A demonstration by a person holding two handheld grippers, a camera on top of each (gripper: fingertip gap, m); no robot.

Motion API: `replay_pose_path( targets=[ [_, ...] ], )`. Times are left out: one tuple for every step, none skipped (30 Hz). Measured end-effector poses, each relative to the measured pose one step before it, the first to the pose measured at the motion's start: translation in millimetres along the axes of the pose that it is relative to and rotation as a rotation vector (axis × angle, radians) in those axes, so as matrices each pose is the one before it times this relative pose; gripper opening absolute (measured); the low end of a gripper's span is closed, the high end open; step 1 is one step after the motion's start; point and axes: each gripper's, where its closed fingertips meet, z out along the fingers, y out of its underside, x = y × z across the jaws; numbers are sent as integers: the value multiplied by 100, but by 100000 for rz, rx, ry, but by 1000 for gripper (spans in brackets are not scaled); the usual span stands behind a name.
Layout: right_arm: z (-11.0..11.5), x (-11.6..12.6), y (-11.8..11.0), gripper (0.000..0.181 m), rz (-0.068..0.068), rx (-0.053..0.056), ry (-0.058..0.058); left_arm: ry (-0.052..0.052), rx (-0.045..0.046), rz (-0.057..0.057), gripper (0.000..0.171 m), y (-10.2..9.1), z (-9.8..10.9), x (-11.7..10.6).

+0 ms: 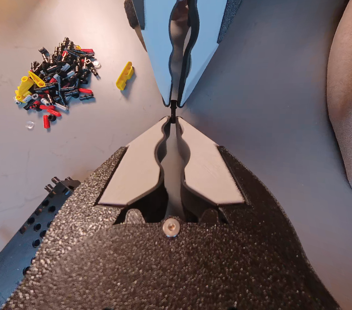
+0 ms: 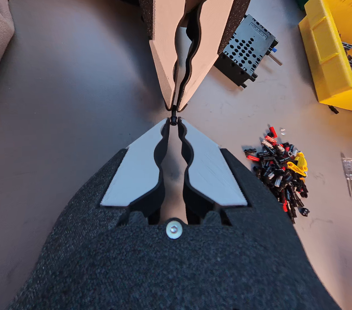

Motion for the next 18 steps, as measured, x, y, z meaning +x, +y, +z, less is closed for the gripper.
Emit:
replay_pose_path(
  targets=[
    [-61,4,-148,7,436,826,-83,-204,97,197,3,-29,7,-8],
    [-52,31,-43,6,119,208,57,-474,451,-174,3,-61,-15,-74],
    [-29,81,88,6,59,-515,166,-568,787,-456,3,-112,-46,-117],
    [-48,141,94,6,313,-318,349,-956,1194,-664,4,-175,-100,-214],
    [-124,199,46,6,664,213,430,-1560,1702,-935,7,-244,-164,-331],
    [-250,197,-12,6,988,654,115,-2007,2102,-1214,14,-277,-231,-442],
    [-374,326,-65,6,1079,996,829,-1816,2421,-1585,19,-315,-271,-462],
    [-509,529,-86,6,874,1199,1812,-1965,2566,-1909,24,-342,-301,-499],
    [-658,733,-86,6,751,1182,2663,-1939,2517,-1998,27,-342,-315,-507],
    [-808,1029,-99,6,969,1390,3851,-1605,2444,-1974,28,-363,-296,-448],
    [-967,1290,-109,6,1249,1424,4578,-1514,2490,-1770,28,-374,-275,-406],
    [-1141,1730,-5,6,1442,887,6370,-1476,2156,-1503,29,-334,-228,-374],
    [-1343,2354,149,6,1402,-48,9159,-1210,1367,-1203,29,-218,-164,-290],
    [-1497,2715,285,6,979,-467,10062,-863,637,-688,30,-96,-89,-213],
    [-1656,3305,403,6,1424,-681,12248,-1088,308,-92,30,-52,-48,-192],
    [-1732,3890,564,6,2159,-749,13806,-1017,446,286,30,-81,-24,-134],
    [-1635,4260,727,6,3709,-600,13851,19,420,-181,31,-85,14,28],
    [-1446,4692,906,6,5643,-422,14646,890,722,-1220,31,-147,54,119]
  ],
)
